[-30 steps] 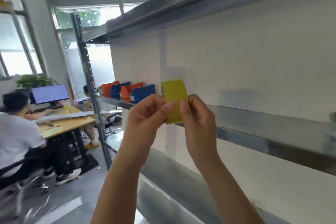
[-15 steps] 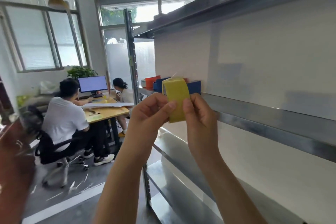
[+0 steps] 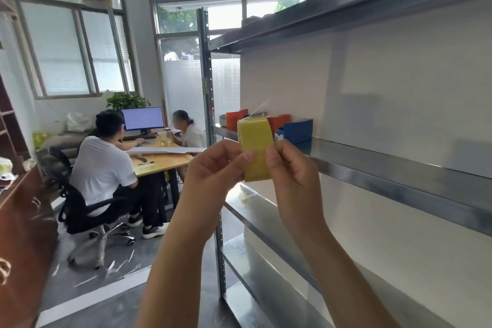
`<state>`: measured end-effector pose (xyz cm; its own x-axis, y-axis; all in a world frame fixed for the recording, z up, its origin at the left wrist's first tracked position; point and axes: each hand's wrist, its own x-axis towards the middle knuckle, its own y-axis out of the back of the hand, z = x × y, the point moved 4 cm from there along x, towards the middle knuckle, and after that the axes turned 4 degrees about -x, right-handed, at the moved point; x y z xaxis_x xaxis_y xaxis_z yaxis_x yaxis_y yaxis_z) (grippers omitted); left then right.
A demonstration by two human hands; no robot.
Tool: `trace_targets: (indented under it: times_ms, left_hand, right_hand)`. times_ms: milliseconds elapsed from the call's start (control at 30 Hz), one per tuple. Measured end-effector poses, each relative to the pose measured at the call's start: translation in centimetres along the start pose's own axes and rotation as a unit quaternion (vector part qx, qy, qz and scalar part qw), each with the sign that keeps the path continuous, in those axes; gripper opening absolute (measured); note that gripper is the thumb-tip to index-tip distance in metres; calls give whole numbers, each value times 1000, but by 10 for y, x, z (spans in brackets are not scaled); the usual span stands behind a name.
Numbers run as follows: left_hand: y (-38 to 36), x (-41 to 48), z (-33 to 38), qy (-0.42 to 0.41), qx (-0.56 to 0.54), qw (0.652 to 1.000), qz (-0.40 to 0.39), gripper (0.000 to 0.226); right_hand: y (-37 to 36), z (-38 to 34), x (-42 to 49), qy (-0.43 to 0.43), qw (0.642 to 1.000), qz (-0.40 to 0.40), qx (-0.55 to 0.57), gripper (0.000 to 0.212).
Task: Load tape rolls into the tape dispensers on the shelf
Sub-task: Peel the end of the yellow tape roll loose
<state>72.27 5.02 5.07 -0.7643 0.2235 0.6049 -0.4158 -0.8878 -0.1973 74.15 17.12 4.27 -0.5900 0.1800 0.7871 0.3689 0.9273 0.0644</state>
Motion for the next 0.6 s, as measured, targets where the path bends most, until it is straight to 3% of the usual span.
trace_targets:
  times_ms: [400, 600]
  left_hand:
    - [66, 59, -51, -18, 15, 1000, 3, 12]
    - [119, 136, -85, -6, 43, 999, -20, 11]
  right_hand:
    - [-58, 73, 37, 1, 1000, -18, 23, 17]
    - [-105, 129, 94, 8, 1000, 11, 28, 24]
